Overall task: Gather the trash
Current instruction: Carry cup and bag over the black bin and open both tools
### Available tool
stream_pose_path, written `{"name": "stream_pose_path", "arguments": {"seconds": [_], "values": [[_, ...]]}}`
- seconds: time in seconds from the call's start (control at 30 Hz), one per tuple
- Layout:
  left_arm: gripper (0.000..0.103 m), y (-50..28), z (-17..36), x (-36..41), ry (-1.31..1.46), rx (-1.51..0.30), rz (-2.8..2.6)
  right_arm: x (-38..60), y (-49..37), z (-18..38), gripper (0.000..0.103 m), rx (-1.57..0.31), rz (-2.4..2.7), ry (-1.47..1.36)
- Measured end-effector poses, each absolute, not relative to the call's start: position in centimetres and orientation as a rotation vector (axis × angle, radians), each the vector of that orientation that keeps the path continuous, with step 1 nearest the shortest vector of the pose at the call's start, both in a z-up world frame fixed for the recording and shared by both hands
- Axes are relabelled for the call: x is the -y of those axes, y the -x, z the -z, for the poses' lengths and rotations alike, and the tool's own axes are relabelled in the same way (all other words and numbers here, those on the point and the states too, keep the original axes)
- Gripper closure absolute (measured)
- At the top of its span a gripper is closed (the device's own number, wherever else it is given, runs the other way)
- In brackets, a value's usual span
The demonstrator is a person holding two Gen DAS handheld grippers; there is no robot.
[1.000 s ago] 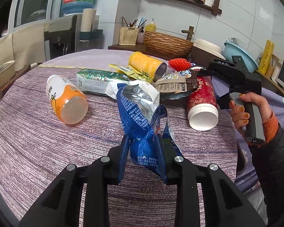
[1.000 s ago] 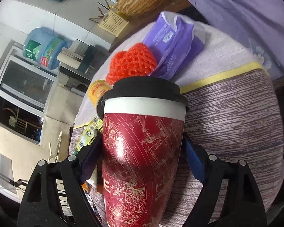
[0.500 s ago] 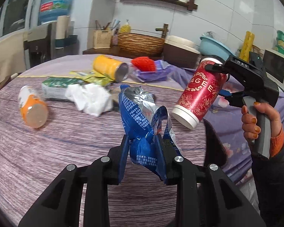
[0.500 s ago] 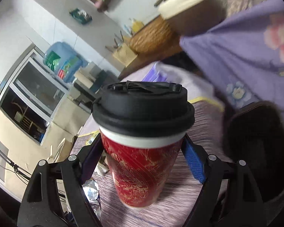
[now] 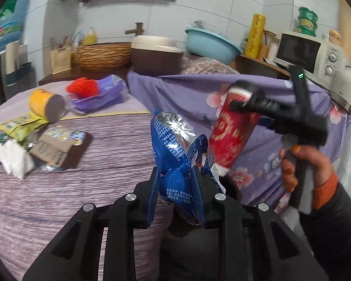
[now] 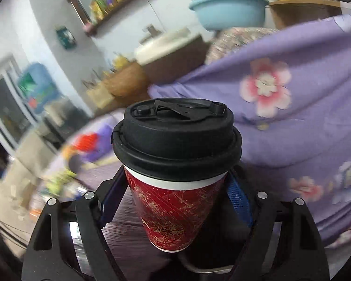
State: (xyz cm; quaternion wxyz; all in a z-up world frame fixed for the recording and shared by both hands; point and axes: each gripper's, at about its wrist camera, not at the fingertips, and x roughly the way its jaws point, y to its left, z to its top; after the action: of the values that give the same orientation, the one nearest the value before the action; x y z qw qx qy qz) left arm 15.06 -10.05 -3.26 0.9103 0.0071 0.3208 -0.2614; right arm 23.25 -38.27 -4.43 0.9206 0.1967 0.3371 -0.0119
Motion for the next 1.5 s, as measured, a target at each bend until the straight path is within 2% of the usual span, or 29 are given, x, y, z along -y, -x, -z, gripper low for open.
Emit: {"name": "stream_pose_path", "arguments": {"seconds": [0.37,0.67,0.8,1.13,1.33,1.5], "values": [[0.075,-15.9,6.6,14.7,-0.089,-0.743,0.555,36.3,-28.3,20.8,0.023,-1.016,0.078,-0.193],[0.075,-16.6,8.6,16.5,-0.133,-0.779,0.561,35.0,-30.3,26.4,0.023,-1.172,0.08,-0.144],[0.075,-16.8,9.1,16.9,-0.151,-0.786,0.561,35.6,-29.9,26.2,0.023,-1.175,0.093,-0.135],[0.075,-17.0,9.5,18.4,-0.174,-0.794,0.581,38.4,-26.3,19.3,0.022,-0.998,0.166,-0.095],[0.075,-18.1,11.5,21.1,-0.222,-0.839,0.599,41.6,-22.8,16.1,0.021,-0.906,0.289,-0.082],[0.075,-19.7,14.0,24.1,-0.274,-0.883,0.59,44.1,-19.0,13.6,0.017,-0.843,0.344,-0.164]]}}
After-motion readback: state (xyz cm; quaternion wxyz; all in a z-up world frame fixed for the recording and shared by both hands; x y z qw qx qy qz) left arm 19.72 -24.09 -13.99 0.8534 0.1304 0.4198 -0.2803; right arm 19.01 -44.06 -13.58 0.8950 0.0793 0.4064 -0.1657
